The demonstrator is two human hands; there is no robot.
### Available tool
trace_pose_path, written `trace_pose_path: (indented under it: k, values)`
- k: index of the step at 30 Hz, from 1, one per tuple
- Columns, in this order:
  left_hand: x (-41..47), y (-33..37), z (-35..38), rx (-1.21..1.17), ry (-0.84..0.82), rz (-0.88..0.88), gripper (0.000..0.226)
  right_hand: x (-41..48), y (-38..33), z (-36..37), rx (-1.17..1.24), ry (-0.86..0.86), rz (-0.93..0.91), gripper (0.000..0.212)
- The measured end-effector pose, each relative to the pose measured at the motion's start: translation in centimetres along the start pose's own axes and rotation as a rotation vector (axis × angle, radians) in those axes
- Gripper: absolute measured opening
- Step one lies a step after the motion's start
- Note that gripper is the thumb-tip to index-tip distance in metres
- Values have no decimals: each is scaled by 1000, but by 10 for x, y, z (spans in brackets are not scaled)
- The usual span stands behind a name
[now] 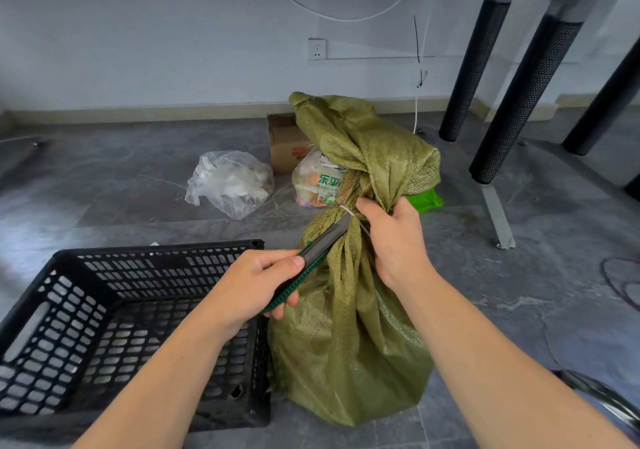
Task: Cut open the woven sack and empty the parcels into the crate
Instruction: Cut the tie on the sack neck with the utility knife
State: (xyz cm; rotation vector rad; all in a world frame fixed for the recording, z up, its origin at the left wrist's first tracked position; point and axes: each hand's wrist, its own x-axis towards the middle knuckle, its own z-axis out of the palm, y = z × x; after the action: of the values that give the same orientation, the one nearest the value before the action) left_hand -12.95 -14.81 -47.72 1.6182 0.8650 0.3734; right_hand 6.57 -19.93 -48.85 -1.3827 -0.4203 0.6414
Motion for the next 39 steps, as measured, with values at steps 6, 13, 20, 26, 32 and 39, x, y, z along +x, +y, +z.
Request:
trace_pose_path:
  k: [6, 13, 20, 26, 32, 39]
  values:
    - [-2, -2, 1, 231, 83, 176, 29, 2, 0, -1, 86, -25, 69, 21]
    - [-4, -13, 3, 656, 319, 460, 49, 5, 0, 2, 117, 7, 139, 11]
    - [-8, -14, 13, 841, 458, 580, 46, 2, -5, 3, 89, 2, 144, 12]
    - [-3, -2, 9, 548, 302, 296, 29, 0, -4, 5, -75, -21, 38, 15]
    - [-1, 12, 1, 189, 116, 51, 17, -7, -7, 5, -112, -21, 8, 27]
    - [-5, 16, 2, 241, 210, 115, 16, -10, -4, 13, -20, -45, 48, 35]
